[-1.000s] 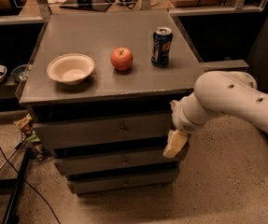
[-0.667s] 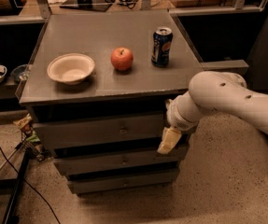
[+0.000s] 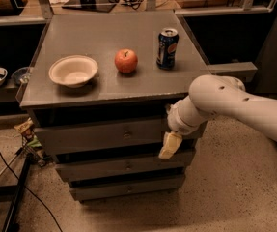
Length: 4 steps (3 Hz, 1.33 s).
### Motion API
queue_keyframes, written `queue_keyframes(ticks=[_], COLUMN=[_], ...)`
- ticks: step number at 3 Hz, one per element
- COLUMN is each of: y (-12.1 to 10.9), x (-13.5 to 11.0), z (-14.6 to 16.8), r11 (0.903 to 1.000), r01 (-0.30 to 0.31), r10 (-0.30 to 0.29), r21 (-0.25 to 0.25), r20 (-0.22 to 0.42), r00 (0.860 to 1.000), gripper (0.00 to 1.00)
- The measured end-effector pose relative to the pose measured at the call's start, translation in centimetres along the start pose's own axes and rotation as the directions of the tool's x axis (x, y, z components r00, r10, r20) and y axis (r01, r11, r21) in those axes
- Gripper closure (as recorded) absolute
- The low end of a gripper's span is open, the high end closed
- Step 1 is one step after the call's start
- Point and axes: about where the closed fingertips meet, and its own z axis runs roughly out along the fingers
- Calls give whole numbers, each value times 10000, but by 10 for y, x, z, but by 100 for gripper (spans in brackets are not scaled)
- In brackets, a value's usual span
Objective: Open top drawer
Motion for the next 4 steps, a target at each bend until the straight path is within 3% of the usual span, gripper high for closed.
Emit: queue_keyframes(ticks=[1,3,4], y=[0,21,24], x=[-1,15,17], z=[7,16,12], r11=[9999,9951,9937], r01=[59,10,-22], r10=[-59,-44,-23], r21=[-122,-984,-1122], r20=[-4,-344,-400], r00=[10000,9994,9992], gripper=[0,0,0])
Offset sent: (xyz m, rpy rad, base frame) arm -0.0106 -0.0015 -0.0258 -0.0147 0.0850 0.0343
